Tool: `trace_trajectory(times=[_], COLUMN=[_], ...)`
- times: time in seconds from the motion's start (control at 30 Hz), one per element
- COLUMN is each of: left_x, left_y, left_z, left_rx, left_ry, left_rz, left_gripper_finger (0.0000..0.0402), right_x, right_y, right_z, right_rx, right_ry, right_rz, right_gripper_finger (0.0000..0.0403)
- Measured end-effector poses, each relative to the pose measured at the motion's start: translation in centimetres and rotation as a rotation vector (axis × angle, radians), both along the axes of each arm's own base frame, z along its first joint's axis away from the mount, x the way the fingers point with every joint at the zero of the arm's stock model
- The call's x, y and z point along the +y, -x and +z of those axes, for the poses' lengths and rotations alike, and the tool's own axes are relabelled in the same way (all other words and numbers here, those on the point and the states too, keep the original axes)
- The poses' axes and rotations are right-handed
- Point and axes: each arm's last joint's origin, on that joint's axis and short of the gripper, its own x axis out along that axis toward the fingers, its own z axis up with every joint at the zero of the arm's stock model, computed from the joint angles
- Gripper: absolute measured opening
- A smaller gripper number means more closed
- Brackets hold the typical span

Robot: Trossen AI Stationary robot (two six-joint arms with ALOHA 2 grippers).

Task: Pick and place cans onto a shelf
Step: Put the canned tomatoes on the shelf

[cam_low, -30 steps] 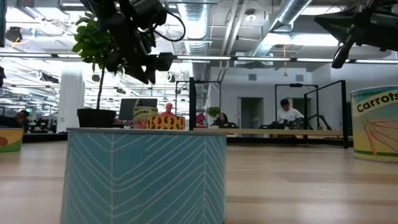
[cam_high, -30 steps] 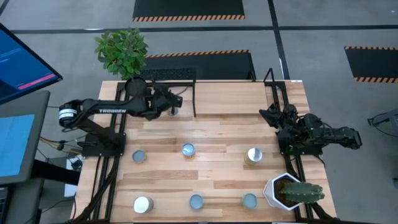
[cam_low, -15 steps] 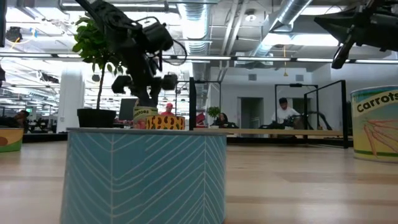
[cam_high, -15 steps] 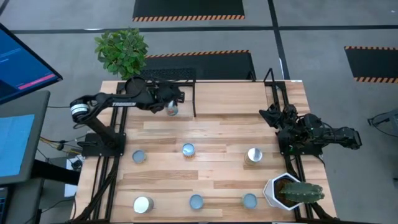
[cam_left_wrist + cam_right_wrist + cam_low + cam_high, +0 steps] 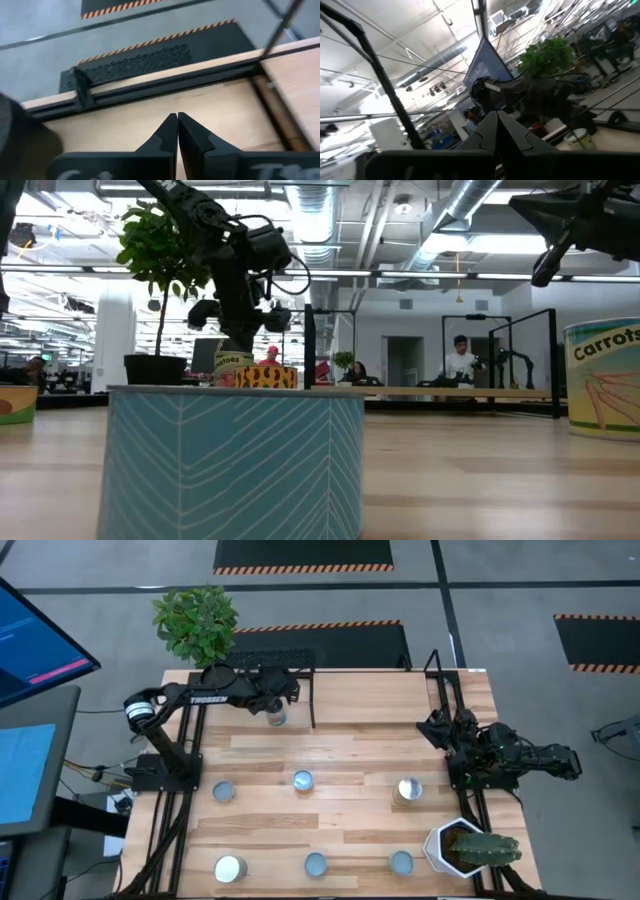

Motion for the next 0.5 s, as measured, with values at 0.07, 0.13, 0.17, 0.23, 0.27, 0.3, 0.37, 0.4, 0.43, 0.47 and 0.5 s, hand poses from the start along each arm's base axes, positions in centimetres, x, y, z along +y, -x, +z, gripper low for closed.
trace_trajectory(times=[0.07, 0.13, 0.17, 0.23, 0.27, 0.3, 0.37, 0.4, 0.43, 0.47, 0.5], left_x=[0.36, 0.43, 0.44, 0.48, 0.58, 0.67, 0.67, 0.62, 0.54, 0.42, 0.33], left_y=[0.38, 0.56, 0.57, 0.56, 0.62, 0.67, 0.78, 0.88, 0.92, 0.92, 0.94], left_z=[-0.19, -0.30, -0.31, -0.32, -0.34, -0.37, -0.46, -0.52, -0.57, -0.63, -0.67], left_rx=[-0.006, -0.012, -0.018, -0.041, -0.051, -0.062, -0.071, -0.068, -0.069, -0.073, -0.078], left_ry=[0.055, 0.083, 0.086, 0.096, 0.112, 0.132, 0.158, 0.166, 0.176, 0.195, 0.215], left_rz=[-0.011, -0.006, -0.001, 0.009, 0.005, -0.003, 0.002, 0.012, 0.017, 0.013, 0.008], left_gripper_finger=[0.0000, 0.0000, 0.0000, 0.0000, 0.0000, 0.0000, 0.0000, 0.0000, 0.0000, 0.0000, 0.0000], right_x=[0.05, 0.06, 0.06, 0.06, 0.06, 0.07, 0.08, 0.10, 0.12, 0.14, 0.17], right_y=[-0.01, -0.01, -0.01, -0.01, -0.01, -0.01, -0.01, -0.02, -0.02, -0.02, -0.03], right_z=[0.00, 0.00, 0.00, 0.00, 0.00, 0.00, 0.00, 0.00, 0.00, 0.01, -0.01], right_rx=[-0.002, -0.002, -0.002, -0.002, -0.002, -0.002, -0.002, -0.001, -0.002, -0.002, -0.001], right_ry=[-0.006, -0.007, -0.008, -0.008, -0.008, -0.007, -0.005, -0.004, -0.002, 0.001, 0.005], right_rz=[0.024, 0.028, 0.028, 0.029, 0.029, 0.030, 0.035, 0.041, 0.046, 0.054, 0.062], right_gripper_finger=[0.0033, 0.0033, 0.0033, 0.0033, 0.0033, 0.0033, 0.0033, 0.0033, 0.0033, 0.0033, 0.0033])
